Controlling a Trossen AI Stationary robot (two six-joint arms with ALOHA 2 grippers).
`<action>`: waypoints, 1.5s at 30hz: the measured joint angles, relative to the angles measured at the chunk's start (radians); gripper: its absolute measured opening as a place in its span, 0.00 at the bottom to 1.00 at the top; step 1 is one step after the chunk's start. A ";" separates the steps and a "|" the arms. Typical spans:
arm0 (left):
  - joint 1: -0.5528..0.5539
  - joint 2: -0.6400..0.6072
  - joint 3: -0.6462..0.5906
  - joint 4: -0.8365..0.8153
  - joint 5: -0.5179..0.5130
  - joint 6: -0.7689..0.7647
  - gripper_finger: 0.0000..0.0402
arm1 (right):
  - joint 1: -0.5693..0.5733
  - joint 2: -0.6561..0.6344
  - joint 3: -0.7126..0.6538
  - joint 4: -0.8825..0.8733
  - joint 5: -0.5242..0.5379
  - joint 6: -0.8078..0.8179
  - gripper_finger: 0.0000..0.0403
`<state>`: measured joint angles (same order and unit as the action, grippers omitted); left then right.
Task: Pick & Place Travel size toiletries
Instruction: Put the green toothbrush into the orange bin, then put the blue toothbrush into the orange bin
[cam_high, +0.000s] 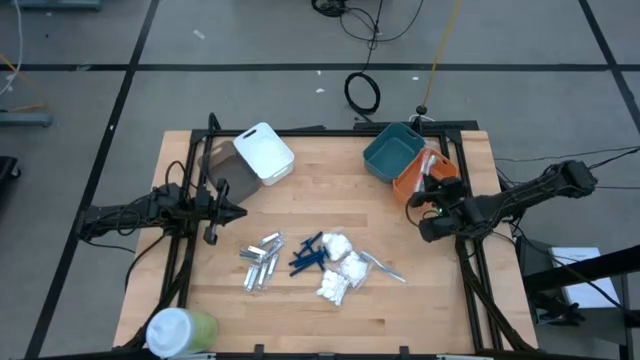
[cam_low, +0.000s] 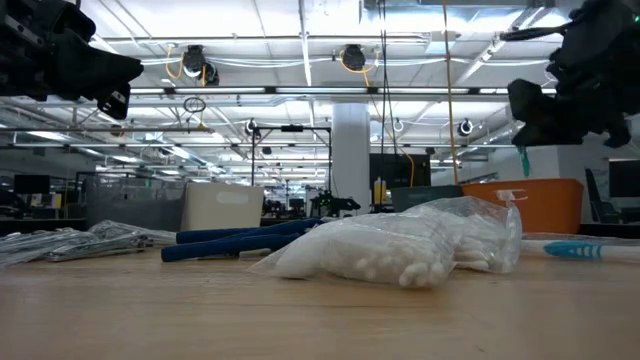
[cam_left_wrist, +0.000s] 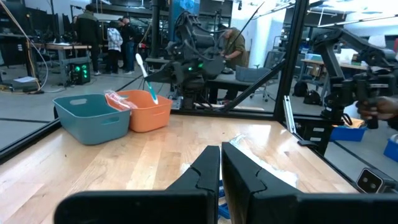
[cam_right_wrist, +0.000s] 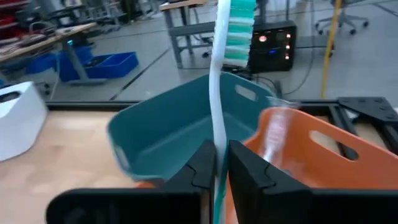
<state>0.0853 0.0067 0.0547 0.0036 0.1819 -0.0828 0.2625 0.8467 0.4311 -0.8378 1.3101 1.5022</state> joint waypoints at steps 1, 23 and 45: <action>0.000 0.000 0.000 0.000 0.000 0.000 0.04 | -0.011 -0.009 -0.012 0.004 -0.002 0.003 0.04; 0.000 0.000 0.000 0.000 0.000 0.000 0.04 | -0.061 -0.042 -0.080 0.074 -0.029 0.010 0.36; 0.000 0.000 0.000 0.000 0.000 0.000 0.04 | 0.229 0.164 0.188 0.965 -0.549 -1.308 0.40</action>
<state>0.0855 0.0067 0.0547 0.0036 0.1822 -0.0826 0.4911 1.0105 0.6186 0.1269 0.7607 0.1941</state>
